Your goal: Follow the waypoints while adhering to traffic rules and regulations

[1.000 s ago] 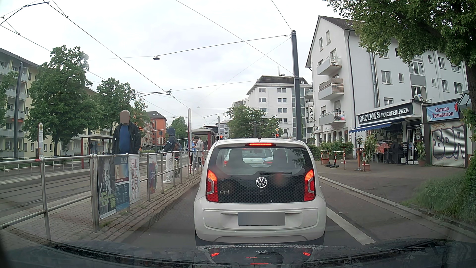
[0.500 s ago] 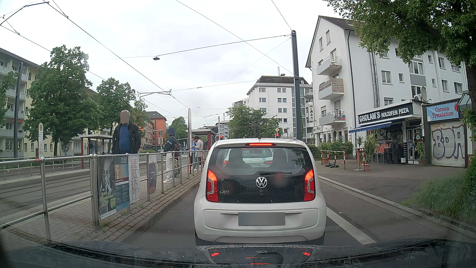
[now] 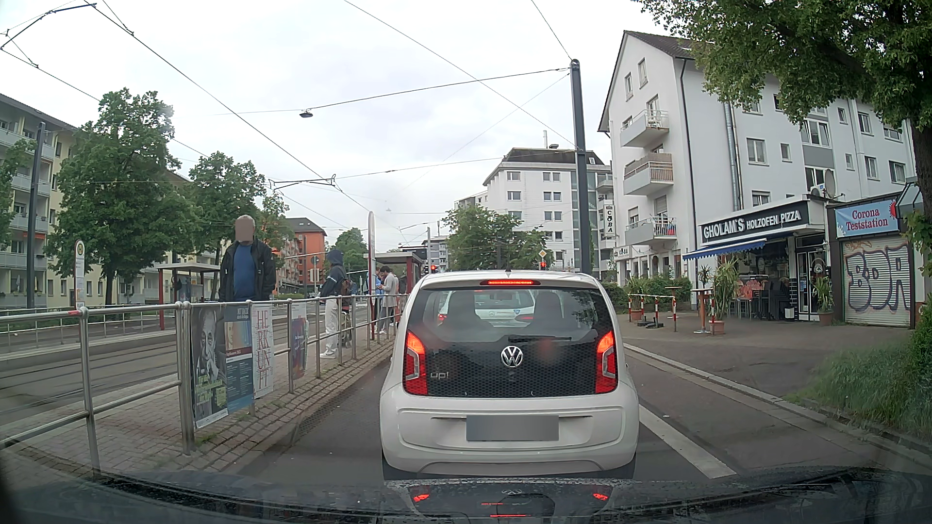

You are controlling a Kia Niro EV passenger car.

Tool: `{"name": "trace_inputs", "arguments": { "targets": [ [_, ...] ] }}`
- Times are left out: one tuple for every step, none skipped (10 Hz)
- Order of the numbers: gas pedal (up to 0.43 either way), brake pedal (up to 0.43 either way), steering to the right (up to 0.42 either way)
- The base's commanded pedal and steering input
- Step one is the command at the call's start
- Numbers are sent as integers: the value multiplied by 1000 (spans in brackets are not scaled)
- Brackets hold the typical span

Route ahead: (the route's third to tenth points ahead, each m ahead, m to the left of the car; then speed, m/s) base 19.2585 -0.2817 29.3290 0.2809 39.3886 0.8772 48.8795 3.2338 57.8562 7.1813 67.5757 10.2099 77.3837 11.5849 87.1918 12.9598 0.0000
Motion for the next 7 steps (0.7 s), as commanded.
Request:
{"name": "trace_inputs", "arguments": {
  "targets": [
    [0, 220, -16],
    [0, 220, -16],
    [0, 220, -17],
    [0, 220, -17],
    [0, 220, -17],
    [0, 220, -17],
    [0, 220, -17]
  ]
}}
